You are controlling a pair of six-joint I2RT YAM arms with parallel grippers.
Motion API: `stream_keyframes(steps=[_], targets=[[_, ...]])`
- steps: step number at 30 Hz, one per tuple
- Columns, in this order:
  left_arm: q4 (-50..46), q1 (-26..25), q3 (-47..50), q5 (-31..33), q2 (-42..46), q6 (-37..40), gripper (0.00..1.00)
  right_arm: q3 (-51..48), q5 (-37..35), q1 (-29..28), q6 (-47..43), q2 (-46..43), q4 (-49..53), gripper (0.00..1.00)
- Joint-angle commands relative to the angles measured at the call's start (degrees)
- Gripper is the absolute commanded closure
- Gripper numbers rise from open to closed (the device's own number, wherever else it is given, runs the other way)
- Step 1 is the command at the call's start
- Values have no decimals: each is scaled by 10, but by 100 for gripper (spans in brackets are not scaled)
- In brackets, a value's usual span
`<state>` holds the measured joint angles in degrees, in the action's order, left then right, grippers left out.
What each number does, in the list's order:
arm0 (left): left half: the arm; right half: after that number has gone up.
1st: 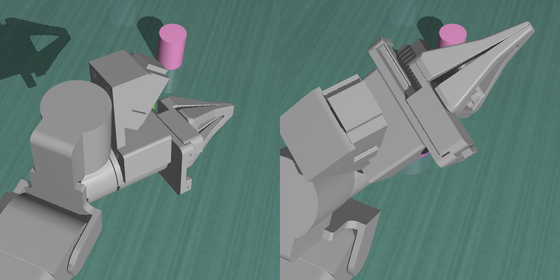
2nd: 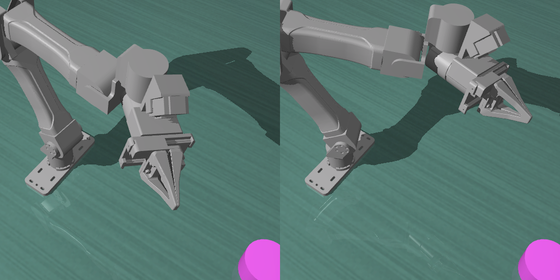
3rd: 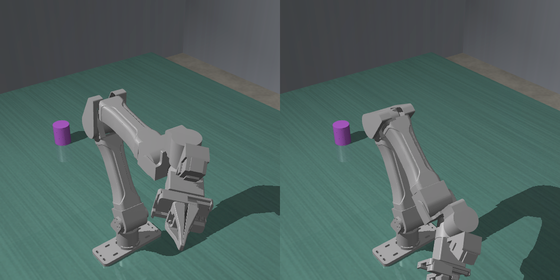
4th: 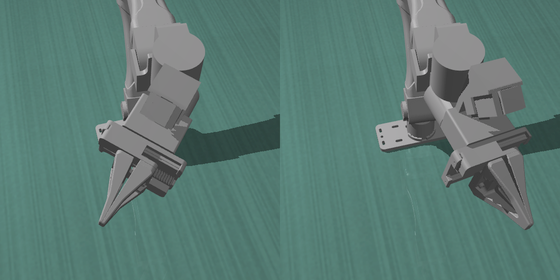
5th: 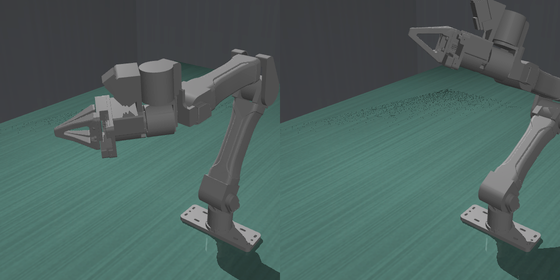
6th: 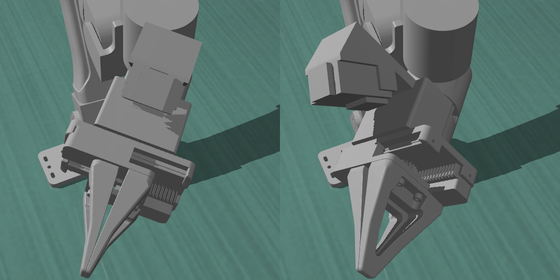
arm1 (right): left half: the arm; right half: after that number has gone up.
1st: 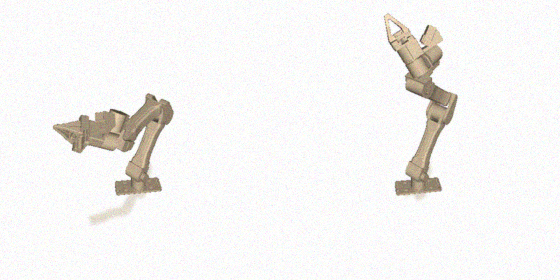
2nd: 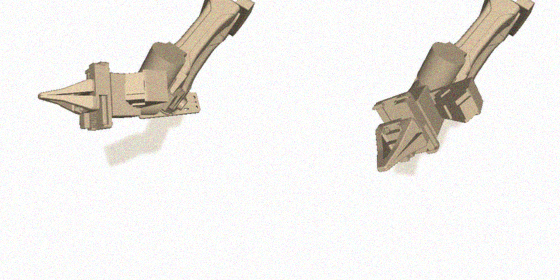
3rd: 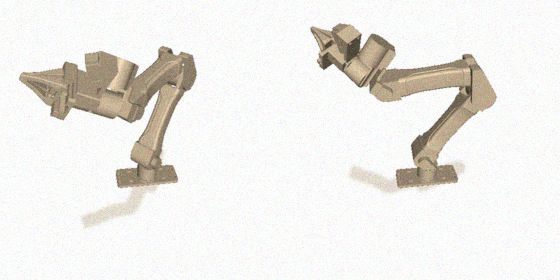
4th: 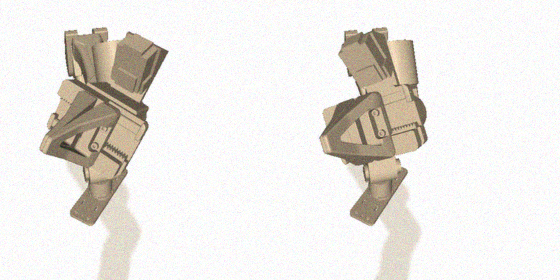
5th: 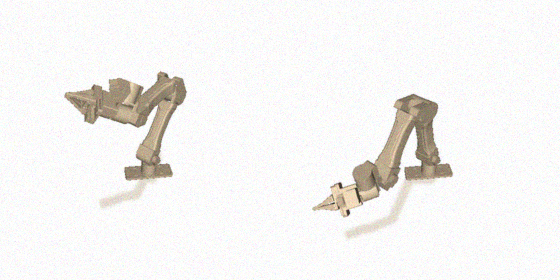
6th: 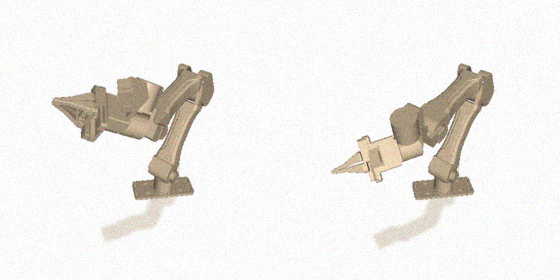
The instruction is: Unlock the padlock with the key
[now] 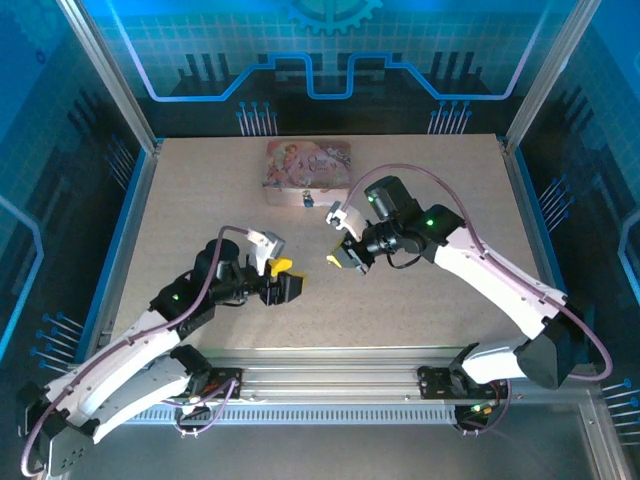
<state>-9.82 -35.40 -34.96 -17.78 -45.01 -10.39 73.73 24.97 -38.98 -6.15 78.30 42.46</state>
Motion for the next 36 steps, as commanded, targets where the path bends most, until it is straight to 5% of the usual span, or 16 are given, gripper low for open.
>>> stream_keyframes(steps=[1,16,19,27,31,35,36], targets=[[71,0,14,-92,-18,51,32,21,67,-5,-65,16,65,100],[201,13,47,-214,-69,38,48,59,190,-23,-81,61,78,100],[209,18,50,-220,-71,26,56,57,198,-20,-79,62,73,100],[255,22,64,-232,-76,-10,100,49,200,-20,-72,59,64,100],[255,23,63,-232,-76,-18,100,37,202,-16,-46,54,39,100],[247,25,65,-212,-74,-39,100,-3,144,12,77,17,-67,51],[246,27,67,-203,-73,-48,100,-16,127,25,117,5,-95,48]])
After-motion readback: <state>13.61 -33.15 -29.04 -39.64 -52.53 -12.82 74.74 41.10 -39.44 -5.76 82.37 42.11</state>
